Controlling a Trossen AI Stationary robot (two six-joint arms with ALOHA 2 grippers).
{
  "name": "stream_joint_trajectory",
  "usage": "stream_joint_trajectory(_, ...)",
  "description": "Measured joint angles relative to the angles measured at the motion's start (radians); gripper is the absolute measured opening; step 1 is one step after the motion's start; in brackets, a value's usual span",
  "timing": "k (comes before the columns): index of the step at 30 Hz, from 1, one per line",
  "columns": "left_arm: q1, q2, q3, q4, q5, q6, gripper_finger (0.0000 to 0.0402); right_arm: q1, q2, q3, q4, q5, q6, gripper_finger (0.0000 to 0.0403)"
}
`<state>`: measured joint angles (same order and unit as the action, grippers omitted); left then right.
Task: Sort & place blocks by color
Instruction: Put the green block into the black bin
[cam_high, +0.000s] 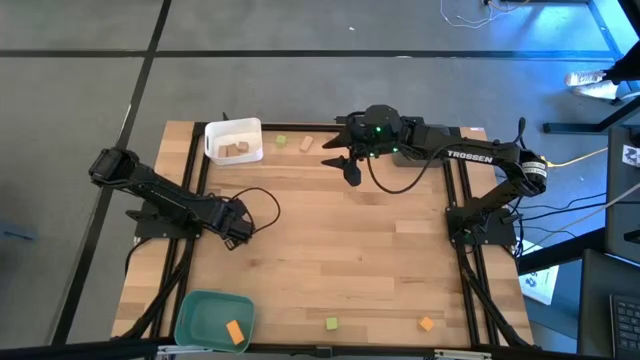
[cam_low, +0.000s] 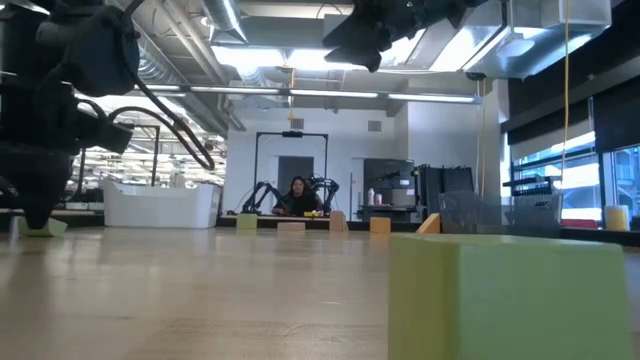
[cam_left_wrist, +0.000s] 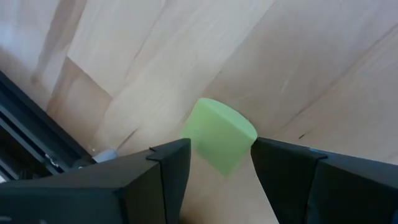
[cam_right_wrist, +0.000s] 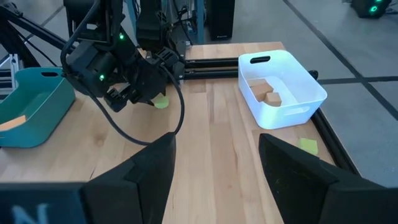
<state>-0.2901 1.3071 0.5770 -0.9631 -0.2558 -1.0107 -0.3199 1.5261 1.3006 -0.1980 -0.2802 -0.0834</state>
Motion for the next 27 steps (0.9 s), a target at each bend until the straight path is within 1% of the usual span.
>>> stream_joint_trajectory(9, 0.015, 0.015, 0.0, 0.0, -0.02, -0.013, 0.0165, 0.0, 0.0, 0.0, 0.007, 0.0, 0.0, 0.0232)
stream_joint_trajectory(12, 0.026, 0.03, 0.0, 0.008, -0.018, -0.004, 0.0158, 0.0, 0.0, 0.0, 0.007, 0.0, 0.002, 0.0232)
stream_joint_trajectory(18, 0.035, 0.062, 0.0, 0.051, -0.016, 0.0, 0.0116, 0.0, 0.0, 0.0, 0.007, 0.0, 0.004, 0.0232)
stream_joint_trajectory(23, 0.035, 0.063, 0.0, 0.071, -0.015, 0.0, 0.0076, 0.0, 0.0, 0.0, 0.007, 0.0, 0.004, 0.0232)
stream_joint_trajectory(27, 0.035, 0.062, 0.0, 0.084, -0.016, 0.0, 0.0056, 0.0, 0.0, 0.0, 0.007, 0.0, 0.004, 0.0232)
